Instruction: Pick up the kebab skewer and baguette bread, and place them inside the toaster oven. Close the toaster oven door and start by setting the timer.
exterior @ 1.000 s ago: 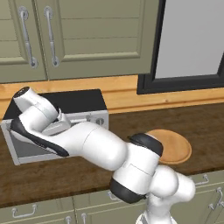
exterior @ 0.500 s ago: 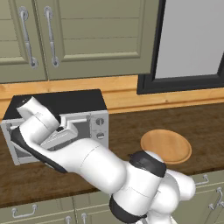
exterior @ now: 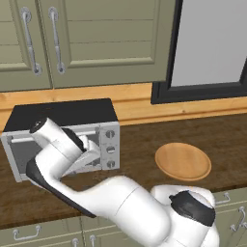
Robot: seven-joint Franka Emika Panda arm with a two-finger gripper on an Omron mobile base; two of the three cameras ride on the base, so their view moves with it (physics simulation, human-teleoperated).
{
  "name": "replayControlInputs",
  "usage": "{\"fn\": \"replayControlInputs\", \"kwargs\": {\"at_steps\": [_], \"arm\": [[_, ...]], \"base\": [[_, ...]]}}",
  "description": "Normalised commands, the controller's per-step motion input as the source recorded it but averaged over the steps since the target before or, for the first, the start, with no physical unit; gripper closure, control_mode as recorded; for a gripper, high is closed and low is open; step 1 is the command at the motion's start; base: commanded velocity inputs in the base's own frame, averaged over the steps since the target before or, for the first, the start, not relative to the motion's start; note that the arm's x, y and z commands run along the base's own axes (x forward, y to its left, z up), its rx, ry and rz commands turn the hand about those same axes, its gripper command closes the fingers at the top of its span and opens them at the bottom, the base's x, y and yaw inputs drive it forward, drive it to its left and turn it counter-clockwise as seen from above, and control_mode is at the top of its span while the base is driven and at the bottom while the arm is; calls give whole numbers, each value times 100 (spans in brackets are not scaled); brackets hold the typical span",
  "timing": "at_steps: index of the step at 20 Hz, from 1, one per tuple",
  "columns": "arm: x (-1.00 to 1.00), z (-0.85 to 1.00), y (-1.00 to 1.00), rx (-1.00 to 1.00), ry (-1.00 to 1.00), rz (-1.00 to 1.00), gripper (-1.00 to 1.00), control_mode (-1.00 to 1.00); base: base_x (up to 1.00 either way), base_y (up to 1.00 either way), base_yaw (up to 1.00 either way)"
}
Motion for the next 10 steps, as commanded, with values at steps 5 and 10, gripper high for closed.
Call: {"fn": "replayControlInputs", "kwargs": {"at_steps": [5, 10], "arm": [[-58, 3, -47, -5, -6, 27, -100, -100], [-39, 1, -44, -22, 4, 30, -100, -100]], "base": [[0, 0, 0], [0, 0, 0]]}}
